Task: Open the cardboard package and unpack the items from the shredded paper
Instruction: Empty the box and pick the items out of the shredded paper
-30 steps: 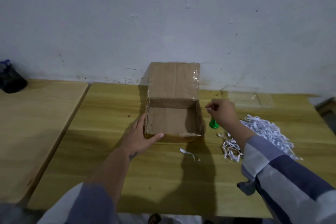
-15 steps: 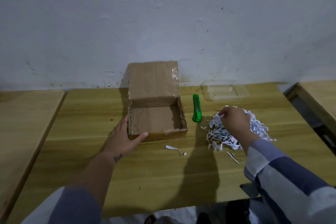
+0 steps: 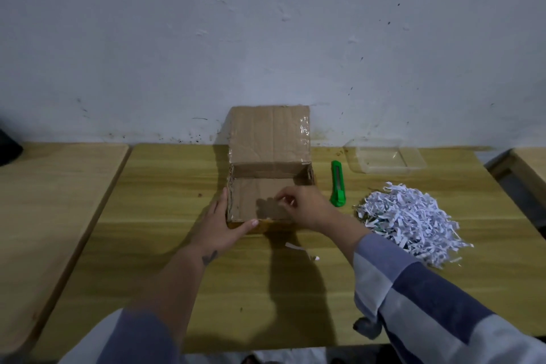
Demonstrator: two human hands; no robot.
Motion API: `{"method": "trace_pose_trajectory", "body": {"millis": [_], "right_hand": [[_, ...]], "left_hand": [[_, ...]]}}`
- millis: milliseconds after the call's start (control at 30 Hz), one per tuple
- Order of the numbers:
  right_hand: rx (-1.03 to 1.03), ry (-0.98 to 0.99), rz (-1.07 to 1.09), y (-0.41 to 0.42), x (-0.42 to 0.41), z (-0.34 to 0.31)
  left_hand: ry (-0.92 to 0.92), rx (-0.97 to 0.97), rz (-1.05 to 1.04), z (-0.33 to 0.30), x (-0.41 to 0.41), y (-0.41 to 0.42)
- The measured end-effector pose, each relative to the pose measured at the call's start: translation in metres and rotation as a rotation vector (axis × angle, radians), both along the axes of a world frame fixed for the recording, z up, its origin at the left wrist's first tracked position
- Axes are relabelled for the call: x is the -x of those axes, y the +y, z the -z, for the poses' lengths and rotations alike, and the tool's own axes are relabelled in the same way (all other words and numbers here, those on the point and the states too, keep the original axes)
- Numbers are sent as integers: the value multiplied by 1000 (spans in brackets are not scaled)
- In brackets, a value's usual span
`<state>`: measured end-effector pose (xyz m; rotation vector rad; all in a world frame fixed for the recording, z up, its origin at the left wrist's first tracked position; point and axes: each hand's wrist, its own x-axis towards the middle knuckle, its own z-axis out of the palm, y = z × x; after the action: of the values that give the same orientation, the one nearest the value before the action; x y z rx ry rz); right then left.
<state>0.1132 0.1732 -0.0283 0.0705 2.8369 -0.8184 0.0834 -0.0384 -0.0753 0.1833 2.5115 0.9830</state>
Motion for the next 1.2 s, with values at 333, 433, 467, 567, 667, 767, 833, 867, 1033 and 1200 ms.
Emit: {"method": "trace_pose_trajectory", "body": {"millis": [333, 433, 467, 567, 667, 767, 833, 867, 1033, 1200], "right_hand": [[126, -179, -44, -12, -4, 11], [-7, -157, 71, -13, 6, 15], [-78, -175, 82, -14, 9, 15], [-283, -339, -24, -21, 15, 13], [-311, -433, -107, -29, 17, 11], [-134, -425, -95, -34, 22, 16], [-16, -409, -114, -38, 24, 15], [16, -397, -121, -39, 25, 14], [202, -245, -72, -55, 31, 17], [85, -155, -25, -70, 45, 29]], "left_hand": [[94, -189, -67, -5, -15, 7], [112, -232, -100, -2, -19, 6], [114, -242, -110, 0, -20, 6], [114, -257, -134, 2, -24, 6], [101, -281, -149, 3, -26, 6], [91, -301, -150, 3, -26, 6], [87, -307, -147, 3, -26, 5], [84, -310, -146, 3, -26, 5], [82, -312, -119, 6, -24, 5], [100, -299, -104, 6, -20, 5]]}}
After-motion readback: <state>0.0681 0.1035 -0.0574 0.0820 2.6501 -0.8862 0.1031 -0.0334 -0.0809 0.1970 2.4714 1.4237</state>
